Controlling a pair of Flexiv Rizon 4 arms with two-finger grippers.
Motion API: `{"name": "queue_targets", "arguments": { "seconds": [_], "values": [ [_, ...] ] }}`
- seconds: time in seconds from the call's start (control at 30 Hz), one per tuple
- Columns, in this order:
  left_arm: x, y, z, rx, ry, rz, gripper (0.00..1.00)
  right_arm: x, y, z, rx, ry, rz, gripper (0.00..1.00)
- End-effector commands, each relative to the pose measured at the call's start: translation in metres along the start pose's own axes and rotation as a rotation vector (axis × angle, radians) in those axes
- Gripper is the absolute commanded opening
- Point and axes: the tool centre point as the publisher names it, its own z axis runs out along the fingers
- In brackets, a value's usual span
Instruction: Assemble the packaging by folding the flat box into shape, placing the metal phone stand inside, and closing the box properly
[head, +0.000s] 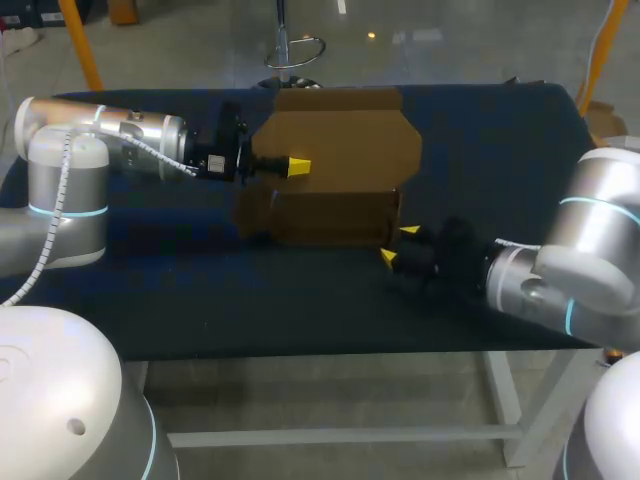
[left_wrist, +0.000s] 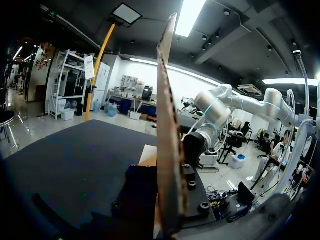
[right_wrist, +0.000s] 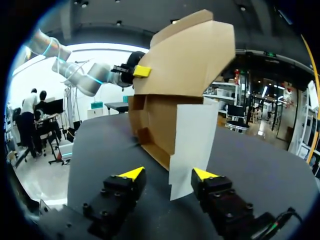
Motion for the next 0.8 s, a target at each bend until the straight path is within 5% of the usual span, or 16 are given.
{"name": "queue_targets", "arguments": {
  "seconds": [0.03, 0.47, 0.8],
  "values": [
    [0.0, 0.002, 0.001, 0.0, 0.0, 0.0, 0.0, 0.003, -0.002, -0.014, -0.006, -0.006, -0.003, 0.66],
    [0.0, 0.002, 0.001, 0.0, 0.0, 0.0, 0.0, -0.006, -0.005, -0.042, -0.001, 0.053, -0.022, 0.73],
    [0.0, 0.002, 0.001, 0.0, 0.0, 0.0, 0.0, -0.034, 0.001, -0.05, 0.012, 0.157, -0.087, 0.7]
  ]
}}
